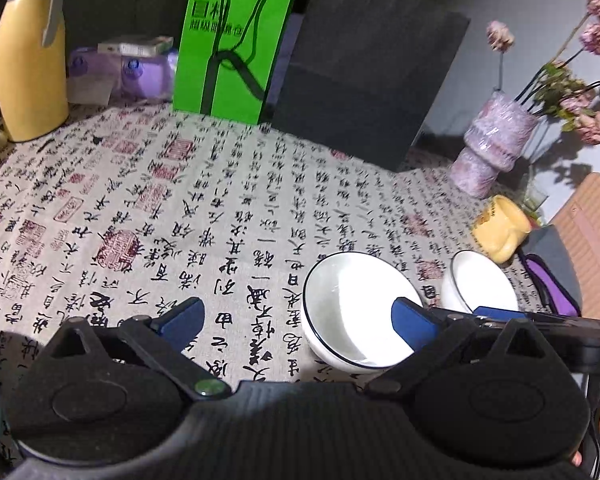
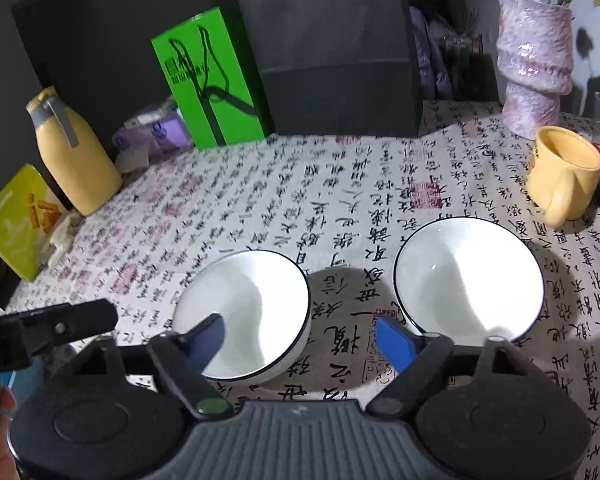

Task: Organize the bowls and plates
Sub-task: 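Move both open grippers past the plates to a white bowl, then close both grippers on the rim of the white bowl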

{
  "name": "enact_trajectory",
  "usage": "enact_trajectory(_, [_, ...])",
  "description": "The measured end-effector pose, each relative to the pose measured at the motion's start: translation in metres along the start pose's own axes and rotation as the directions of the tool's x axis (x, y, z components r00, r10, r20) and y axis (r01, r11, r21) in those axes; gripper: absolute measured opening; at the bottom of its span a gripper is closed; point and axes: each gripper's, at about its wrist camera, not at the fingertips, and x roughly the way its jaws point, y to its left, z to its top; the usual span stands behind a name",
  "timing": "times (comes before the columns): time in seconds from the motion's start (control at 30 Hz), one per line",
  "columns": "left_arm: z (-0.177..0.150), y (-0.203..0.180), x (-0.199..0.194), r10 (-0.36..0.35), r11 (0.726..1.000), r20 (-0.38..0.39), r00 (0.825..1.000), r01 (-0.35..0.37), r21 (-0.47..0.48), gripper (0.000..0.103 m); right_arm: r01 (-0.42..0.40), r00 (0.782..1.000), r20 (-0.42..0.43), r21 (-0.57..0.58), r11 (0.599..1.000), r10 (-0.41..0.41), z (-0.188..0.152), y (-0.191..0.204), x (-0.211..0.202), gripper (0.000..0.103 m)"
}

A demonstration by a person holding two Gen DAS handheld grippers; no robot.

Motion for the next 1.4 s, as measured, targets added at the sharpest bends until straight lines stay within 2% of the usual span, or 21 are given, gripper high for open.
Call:
enact_trajectory(0.17, [0.005, -0.006, 0.026, 0.020, 1.000, -0.067, 0.998, -0.021, -0.002, 0.088, 0.023, 0.998, -0.057, -0.020, 1.000, -0.024, 0.008, 0.002, 0.023, 0.058])
enact_trajectory(0.23, [0.005, -0.008, 0.037, 0.045, 0.999, -0.094, 0.995, -0.045, -0.002, 0.076, 0.028, 0.996, -0.081, -0.012, 1.000, -0.029, 0.011, 0.001, 0.032, 0.055])
enact_trajectory(0.37, [0.007, -0.007, 0.059, 0.064, 0.997, -0.160, 0.985, -0.069, -0.026, 0.061, 0.026, 0.993, -0.118, 0.009, 1.000, -0.025, 0.014, -0.002, 0.046, 0.040])
enact_trajectory(0.43, [0.008, -0.006, 0.069, 0.067, 0.996, -0.190, 0.979, -0.076, -0.039, 0.051, 0.030, 0.991, -0.130, 0.010, 1.000, -0.028, 0.014, -0.003, 0.050, 0.037])
enact_trajectory(0.5, [0.008, -0.006, 0.076, 0.070, 0.996, -0.214, 0.974, -0.081, -0.043, 0.046, 0.037, 0.990, -0.138, 0.008, 0.999, -0.036, 0.015, -0.002, 0.054, 0.032])
enact_trajectory(0.57, [0.008, -0.007, 0.081, 0.071, 0.995, -0.231, 0.970, -0.084, -0.046, 0.041, 0.042, 0.988, -0.148, 0.007, 0.999, -0.041, 0.015, -0.002, 0.057, 0.024])
enact_trajectory(0.6, [0.008, -0.007, 0.083, 0.069, 0.995, -0.240, 0.968, -0.083, -0.048, 0.035, 0.046, 0.987, -0.155, 0.008, 0.999, -0.044, 0.015, -0.002, 0.058, 0.023])
enact_trajectory(0.83, [0.011, -0.020, 0.085, 0.074, 0.996, -0.249, 0.966, -0.083, -0.023, 0.012, 0.061, 0.981, -0.181, -0.011, 0.998, -0.062, 0.016, 0.005, 0.061, 0.011])
enact_trajectory(1.03, [0.012, -0.028, 0.088, 0.113, 0.993, -0.250, 0.962, -0.116, 0.003, 0.011, 0.103, 0.977, -0.182, -0.048, 0.994, -0.110, 0.018, 0.013, 0.064, 0.009])
enact_trajectory(1.4, [0.011, -0.031, 0.088, 0.130, 0.991, -0.246, 0.960, -0.130, 0.019, 0.011, 0.114, 0.978, -0.166, -0.066, 0.991, -0.123, 0.017, 0.015, 0.063, 0.009])
